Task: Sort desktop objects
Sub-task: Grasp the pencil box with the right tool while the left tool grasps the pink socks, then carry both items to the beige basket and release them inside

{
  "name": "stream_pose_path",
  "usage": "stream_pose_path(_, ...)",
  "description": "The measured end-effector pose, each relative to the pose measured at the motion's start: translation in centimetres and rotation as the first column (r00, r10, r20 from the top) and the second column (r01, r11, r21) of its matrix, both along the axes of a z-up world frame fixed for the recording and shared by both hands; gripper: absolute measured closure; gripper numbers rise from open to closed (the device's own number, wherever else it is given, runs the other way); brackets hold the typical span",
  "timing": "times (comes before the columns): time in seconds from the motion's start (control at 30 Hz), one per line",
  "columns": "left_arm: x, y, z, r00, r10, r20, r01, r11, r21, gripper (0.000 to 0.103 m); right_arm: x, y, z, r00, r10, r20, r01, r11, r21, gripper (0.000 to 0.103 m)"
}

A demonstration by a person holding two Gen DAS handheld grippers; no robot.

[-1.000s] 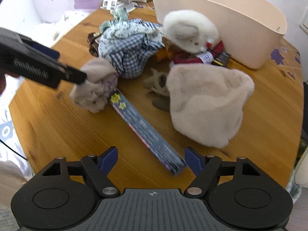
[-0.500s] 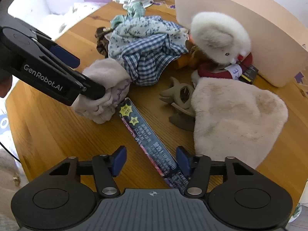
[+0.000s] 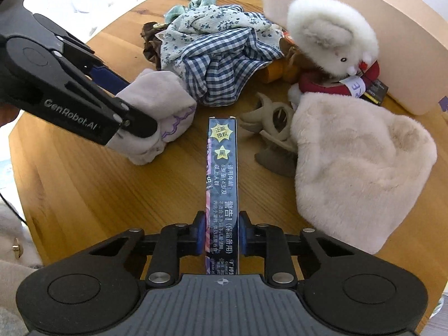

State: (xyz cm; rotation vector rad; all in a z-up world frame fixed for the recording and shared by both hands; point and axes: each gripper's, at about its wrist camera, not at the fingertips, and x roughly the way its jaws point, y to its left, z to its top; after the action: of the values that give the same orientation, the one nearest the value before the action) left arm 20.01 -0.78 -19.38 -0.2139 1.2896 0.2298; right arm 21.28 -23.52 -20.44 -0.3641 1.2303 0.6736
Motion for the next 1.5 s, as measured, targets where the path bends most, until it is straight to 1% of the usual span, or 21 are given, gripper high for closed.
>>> stream_pose_path(0.03, -0.1, -0.1, 0.1, 1.0, -0.003, 0.004, 0.003, 1.0, 0.006, 0.065, -0.1, -0.1, 0.0, 1.0, 0.0, -0.001, 0.0, 1.0, 0.003, 0.082)
stream_pose_path(0.1, -0.2, -0.3, 0.3, 1.0, -0.007, 0.012, 0.007, 1.0, 0.016, 0.075, -0.3, -0.2, 0.1, 1.0, -0.003, -0.003, 0.003, 1.0, 0.004, 0.082)
stream_pose_path(0.2, -0.6, -0.5, 0.5, 1.0, -0.013, 0.022, 0.013, 1.0, 0.021, 0.082, -0.7, -0.5, 0.4, 1.0, -0.011, 0.005, 0.011, 1.0, 0.014, 0.082)
stream_pose_path(0.27, -0.9, -0.5, 0.7, 1.0, 0.0, 0.028, 0.0, 1.0, 0.021, 0.085, -1.1, -0.6, 0.9, 1.0, -0.012, 0.013, 0.011, 1.0, 0.027, 0.082)
stream_pose_path(0.3, -1.1, -0.5, 0.8, 1.0, 0.002, 0.029, -0.003, 1.0, 0.018, 0.09, -1.3, -0.7, 1.2, 1.0, -0.009, 0.019, 0.008, 0.999, 0.036, 0.082)
stream_pose_path(0.33, -1.2, -0.5, 0.9, 0.999, 0.012, 0.031, -0.012, 1.0, 0.009, 0.092, -1.5, -0.7, 1.4, 1.0, -0.006, 0.023, 0.005, 0.999, 0.043, 0.082)
stream_pose_path(0.47, -2.1, -0.6, 1.3, 0.999, 0.043, 0.029, -0.043, 0.999, -0.003, 0.092, -1.9, -0.9, 2.3, 1.0, -0.001, 0.027, -0.001, 0.998, 0.057, 0.082)
stream_pose_path(0.63, -3.0, -0.4, 1.7, 0.995, 0.089, 0.038, -0.09, 0.996, 0.003, 0.093, -2.0, -1.8, 3.6, 0.999, -0.014, 0.043, 0.01, 0.996, 0.089, 0.082)
stream_pose_path(0.73, -3.2, -0.5, 2.9, 0.993, 0.092, 0.07, -0.093, 0.996, 0.008, 0.093, -1.8, -2.3, 4.5, 0.998, -0.029, 0.062, 0.022, 0.995, 0.101, 0.082)
stream_pose_path(0.87, -3.0, -0.8, 4.7, 0.991, 0.076, 0.106, -0.081, 0.996, 0.038, 0.093, -1.5, -3.3, 5.6, 0.995, -0.061, 0.08, 0.051, 0.991, 0.125, 0.082)
stream_pose_path(0.97, -2.8, -0.8, 6.4, 0.985, 0.09, 0.148, -0.098, 0.994, 0.044, 0.093, -1.1, -4.4, 6.9, 0.991, -0.082, 0.105, 0.067, 0.987, 0.144, 0.082)
stream_pose_path(1.2, -1.7, -0.6, 9.6, 0.973, 0.096, 0.21, -0.114, 0.991, 0.075, 0.093, -0.2, -6.0, 9.7, 0.979, -0.105, 0.177, 0.076, 0.983, 0.168, 0.082)
stream_pose_path(1.37, 0.1, 0.7, 11.0, 0.961, 0.136, 0.24, -0.157, 0.985, 0.07, 0.093, 1.5, -7.5, 11.4, 0.963, -0.155, 0.221, 0.114, 0.975, 0.189, 0.082)
stream_pose_path(1.5, 2.2, 1.6, 11.9, 0.958, 0.109, 0.267, -0.141, 0.984, 0.104, 0.093, 3.3, -8.5, 11.8, 0.948, -0.196, 0.25, 0.149, 0.97, 0.192, 0.082)
